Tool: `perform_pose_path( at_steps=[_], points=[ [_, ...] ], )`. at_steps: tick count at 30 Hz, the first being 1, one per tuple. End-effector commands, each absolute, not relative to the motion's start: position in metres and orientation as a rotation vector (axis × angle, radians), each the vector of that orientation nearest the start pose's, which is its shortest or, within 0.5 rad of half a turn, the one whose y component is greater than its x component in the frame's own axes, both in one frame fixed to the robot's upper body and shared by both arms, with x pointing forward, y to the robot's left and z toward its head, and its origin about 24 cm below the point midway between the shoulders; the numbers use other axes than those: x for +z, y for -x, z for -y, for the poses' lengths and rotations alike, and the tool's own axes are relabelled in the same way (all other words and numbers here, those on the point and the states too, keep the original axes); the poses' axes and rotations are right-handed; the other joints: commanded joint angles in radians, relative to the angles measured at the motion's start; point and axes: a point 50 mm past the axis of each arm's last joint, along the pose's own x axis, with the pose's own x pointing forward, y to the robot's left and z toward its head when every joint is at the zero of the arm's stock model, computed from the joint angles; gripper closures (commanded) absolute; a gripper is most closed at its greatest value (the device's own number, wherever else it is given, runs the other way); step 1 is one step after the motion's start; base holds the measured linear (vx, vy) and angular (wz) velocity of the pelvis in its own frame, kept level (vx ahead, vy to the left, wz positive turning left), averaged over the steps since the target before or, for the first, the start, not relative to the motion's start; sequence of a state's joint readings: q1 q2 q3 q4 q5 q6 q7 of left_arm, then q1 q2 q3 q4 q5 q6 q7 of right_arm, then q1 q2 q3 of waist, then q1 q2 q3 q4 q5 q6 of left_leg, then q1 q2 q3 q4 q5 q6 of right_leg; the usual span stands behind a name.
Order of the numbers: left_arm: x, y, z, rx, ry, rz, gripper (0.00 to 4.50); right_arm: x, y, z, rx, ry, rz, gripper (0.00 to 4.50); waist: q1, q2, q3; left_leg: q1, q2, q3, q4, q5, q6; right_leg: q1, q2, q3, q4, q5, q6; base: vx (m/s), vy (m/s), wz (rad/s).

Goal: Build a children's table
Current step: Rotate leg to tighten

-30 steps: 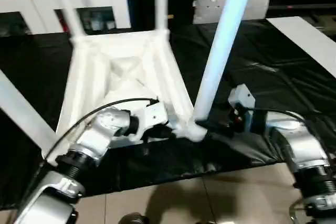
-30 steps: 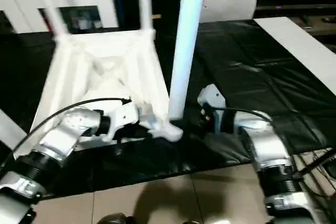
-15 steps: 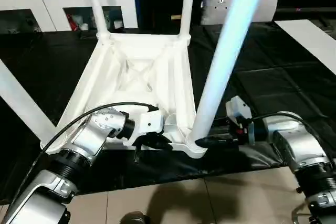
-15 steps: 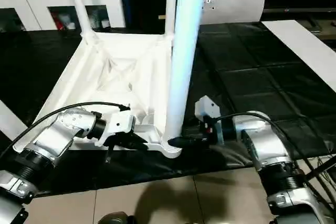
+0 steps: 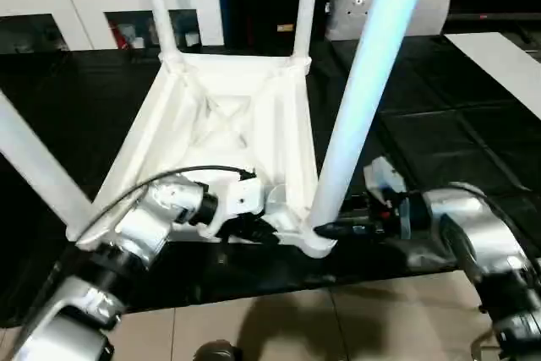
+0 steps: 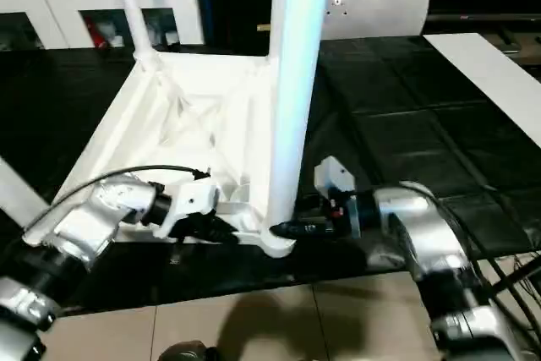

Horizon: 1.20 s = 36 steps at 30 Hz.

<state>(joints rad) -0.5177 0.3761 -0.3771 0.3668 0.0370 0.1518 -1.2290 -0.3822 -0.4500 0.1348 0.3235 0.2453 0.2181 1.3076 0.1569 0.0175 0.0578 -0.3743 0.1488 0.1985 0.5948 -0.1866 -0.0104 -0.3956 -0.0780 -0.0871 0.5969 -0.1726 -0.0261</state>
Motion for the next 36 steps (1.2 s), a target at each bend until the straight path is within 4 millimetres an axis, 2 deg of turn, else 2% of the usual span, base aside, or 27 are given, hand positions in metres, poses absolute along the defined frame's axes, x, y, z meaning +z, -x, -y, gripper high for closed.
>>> perform_pose_path(
  at_steps=[1,3,4,5,6,7,8,9,10,11,12,13,14,15,16,19,22,24,25,27,30,31,32,33,34,35,36],
  points=[
    [0.056,-0.295,-0.087,-1.406,-0.451,-0.389,4.50,0.066,-0.283,0.140,1.364,0.037,-0.269,2.60,-0.008,-0.009,-0.066,0.018,0.097,-0.044,-0.071,-0.196,0.045,0.044,-0.104,0.061,-0.076,-0.318,-0.198,0.000,0.000,0.00],
    [0.057,-0.300,-0.079,-1.339,-0.418,-0.387,4.50,0.060,-0.287,0.131,1.274,0.043,-0.284,2.60,-0.022,-0.010,-0.058,0.022,0.093,-0.049,-0.075,-0.250,0.018,0.040,-0.105,0.059,-0.092,-0.435,-0.162,0.000,0.000,0.00],
    [0.058,-0.304,-0.072,-1.285,-0.395,-0.385,4.50,0.055,-0.292,0.124,1.182,0.059,-0.305,2.60,-0.029,-0.012,-0.057,0.021,0.092,-0.050,-0.076,-0.262,0.012,0.041,-0.105,0.059,-0.095,-0.459,-0.152,0.000,0.000,0.00],
    [0.058,-0.304,-0.072,-1.285,-0.395,-0.385,4.50,0.055,-0.292,0.124,1.182,0.059,-0.305,2.60,-0.043,-0.011,-0.050,0.021,0.089,-0.055,-0.081,-0.301,-0.005,0.040,-0.105,0.052,-0.104,-0.531,-0.128,0.000,0.000,0.00],
    [0.058,-0.307,-0.066,-1.239,-0.375,-0.385,4.50,0.051,-0.297,0.119,1.098,0.064,-0.319,2.60,-0.049,-0.012,-0.051,0.026,0.088,-0.057,-0.079,-0.326,-0.011,0.040,-0.107,0.050,-0.109,-0.571,-0.112,0.000,0.000,0.00],
    [0.059,-0.310,-0.061,-1.194,-0.357,-0.387,4.50,0.049,-0.303,0.115,1.012,0.053,-0.331,2.60,-0.065,-0.008,-0.049,0.033,0.086,-0.058,-0.078,-0.359,-0.022,0.033,-0.105,0.047,-0.118,-0.614,-0.097,0.000,0.000,0.00],
    [0.061,-0.314,-0.049,-1.139,-0.338,-0.392,4.50,0.046,-0.311,0.107,0.871,0.017,-0.362,2.61,-0.077,-0.009,-0.047,0.037,0.080,-0.062,-0.074,-0.391,-0.030,0.031,-0.104,0.038,-0.127,-0.661,-0.076,0.000,0.000,0.00],
    [0.062,-0.315,-0.046,-1.130,-0.337,-0.393,4.50,0.045,-0.313,0.105,0.839,0.004,-0.374,2.61,-0.083,0.000,-0.044,0.040,0.079,-0.064,-0.074,-0.406,-0.034,0.030,-0.104,0.035,-0.131,-0.676,-0.068,0.000,0.000,0.00],
    [0.063,-0.315,-0.041,-1.123,-0.338,-0.395,4.50,0.044,-0.315,0.101,0.796,-0.012,-0.393,2.61,-0.097,-0.002,-0.046,0.042,0.079,-0.070,-0.075,-0.435,-0.043,0.033,-0.103,0.023,-0.137,-0.689,-0.054,0.000,0.000,0.00],
    [0.064,-0.315,-0.038,-1.117,-0.335,-0.393,4.50,0.043,-0.317,0.097,0.766,-0.016,-0.406,2.61,-0.108,0.002,-0.048,0.036,0.082,-0.076,-0.080,-0.449,-0.043,0.043,-0.105,0.017,-0.138,-0.661,-0.047,0.000,0.000,0.00],
    [0.067,-0.314,-0.028,-1.110,-0.319,-0.381,4.50,0.043,-0.319,0.091,0.727,-0.032,-0.416,2.61,-0.112,0.006,-0.050,0.033,0.084,-0.078,-0.082,-0.456,-0.043,0.047,-0.104,0.016,-0.136,-0.640,-0.046,0.000,0.000,0.00],
    [0.069,-0.314,-0.024,-1.104,-0.315,-0.373,4.50,0.043,-0.320,0.088,0.707,-0.036,-0.411,2.61,-0.121,0.012,-0.051,0.039,0.089,-0.079,-0.087,-0.487,-0.051,0.041,-0.102,0.017,-0.137,-0.577,-0.062,0.000,0.000,0.00],
    [0.070,-0.314,-0.021,-1.099,-0.317,-0.364,4.50,0.044,-0.321,0.086,0.696,-0.044,-0.403,2.61,-0.122,0.015,-0.051,0.044,0.090,-0.079,-0.087,-0.500,-0.054,0.039,-0.103,0.018,-0.137,-0.557,-0.072,0.000,0.000,0.00],
    [0.070,-0.314,-0.021,-1.099,-0.317,-0.364,4.50,0.044,-0.321,0.086,0.696,-0.044,-0.403,2.61,-0.125,0.013,-0.051,0.043,0.090,-0.079,-0.088,-0.504,-0.053,0.039,-0.103,0.019,-0.136,-0.540,-0.079,0.000,0.000,0.00],
    [0.070,-0.314,-0.020,-1.099,-0.329,-0.362,4.50,0.045,-0.321,0.084,0.688,-0.045,-0.395,2.05,-0.124,0.009,-0.052,0.038,0.088,-0.078,-0.089,-0.494,-0.047,0.043,-0.105,0.022,-0.133,-0.517,-0.088,0.000,0.000,0.00],
    [0.067,-0.316,-0.029,-1.087,-0.385,-0.371,4.50,0.049,-0.323,0.085,0.683,-0.066,-0.344,1.84,-0.119,0.010,-0.053,0.033,0.088,-0.072,-0.089,-0.448,-0.036,0.044,-0.111,0.031,-0.128,-0.476,-0.109,0.000,0.000,0.00],
    [0.065,-0.316,-0.040,-1.083,-0.406,-0.368,4.50,0.050,-0.321,0.098,0.686,-0.027,-0.318,1.59,-0.112,0.006,-0.055,0.031,0.090,-0.067,-0.089,-0.400,-0.022,0.046,-0.110,0.036,-0.122,-0.434,-0.127,0.000,0.000,0.00],
    [0.064,-0.316,-0.045,-1.079,-0.401,-0.377,4.50,0.051,-0.321,0.104,0.679,-0.040,-0.317,1.48,-0.108,0.008,-0.056,0.031,0.092,-0.064,-0.088,-0.378,-0.015,0.047,-0.109,0.038,-0.118,-0.411,-0.139,0.000,0.000,0.00],
    [0.064,-0.316,-0.049,-1.094,-0.415,-0.370,4.50,0.052,-0.321,0.111,0.698,-0.023,-0.306,1.31,-0.105,0.007,-0.059,0.029,0.093,-0.062,-0.088,-0.348,-0.011,0.048,-0.110,0.040,-0.113,-0.375,-0.153,0.000,0.000,0.00],
    [0.060,-0.316,-0.064,-1.139,-0.493,-0.358,4.50,0.054,-0.318,0.128,0.777,0.041,-0.286,1.16,-0.099,0.008,-0.062,0.025,0.093,-0.061,-0.085,-0.327,-0.003,0.052,-0.108,0.039,-0.110,-0.350,-0.152,0.000,0.000,0.00],
    [0.055,-0.315,-0.077,-1.153,-0.515,-0.392,4.50,0.057,-0.315,0.142,0.821,0.056,-0.266,0.97,-0.083,0.009,-0.065,0.025,0.096,-0.053,-0.081,-0.281,0.020,0.050,-0.107,0.043,-0.101,-0.283,-0.173,0.000,0.000,0.00],
    [0.055,-0.314,-0.079,-1.162,-0.511,-0.393,4.50,0.059,-0.315,0.146,0.831,0.067,-0.253,0.87,-0.080,0.005,-0.065,0.023,0.094,-0.052,-0.080,-0.266,0.023,0.050,-0.107,0.043,-0.098,-0.273,-0.186,0.000,0.000,0.00],
    [0.055,-0.315,-0.083,-1.173,-0.508,-0.399,4.50,0.063,-0.314,0.153,0.858,0.086,-0.240,0.63,-0.071,0.007,-0.069,0.021,0.095,-0.051,-0.078,-0.243,0.029,0.053,-0.109,0.041,-0.095,-0.266,-0.188,0.000,0.000,0.00],
    [0.055,-0.314,-0.088,-1.195,-0.520,-0.394,4.50,0.066,-0.313,0.159,0.890,0.128,-0.233,0.63,-0.067,0.007,-0.068,0.021,0.096,-0.051,-0.078,-0.235,0.030,0.053,-0.109,0.042,-0.094,-0.264,-0.188,0.000,0.000,0.00],
    [0.056,-0.313,-0.091,-1.236,-0.532,-0.379,4.50,0.067,-0.311,0.165,0.930,0.193,-0.232,0.52,-0.056,0.011,-0.067,0.024,0.099,-0.052,-0.078,-0.230,0.028,0.050,-0.108,0.041,-0.093,-0.264,-0.186,0.000,0.000,0.00],
    [0.057,-0.312,-0.092,-1.251,-0.532,-0.377,4.50,0.067,-0.310,0.166,0.947,0.216,-0.237,0.52,-0.056,0.010,-0.068,0.023,0.099,-0.050,-0.078,-0.231,0.026,0.051,-0.105,0.041,-0.091,-0.258,-0.186,0.000,0.000,0.00],
    [0.057,-0.311,-0.094,-1.272,-0.533,-0.373,4.50,0.067,-0.309,0.169,0.970,0.247,-0.243,0.30,-0.054,0.011,-0.067,0.023,0.099,-0.051,-0.079,-0.233,0.025,0.052,-0.106,0.041,-0.090,-0.255,-0.187,0.000,0.000,0.00]
  ],
)
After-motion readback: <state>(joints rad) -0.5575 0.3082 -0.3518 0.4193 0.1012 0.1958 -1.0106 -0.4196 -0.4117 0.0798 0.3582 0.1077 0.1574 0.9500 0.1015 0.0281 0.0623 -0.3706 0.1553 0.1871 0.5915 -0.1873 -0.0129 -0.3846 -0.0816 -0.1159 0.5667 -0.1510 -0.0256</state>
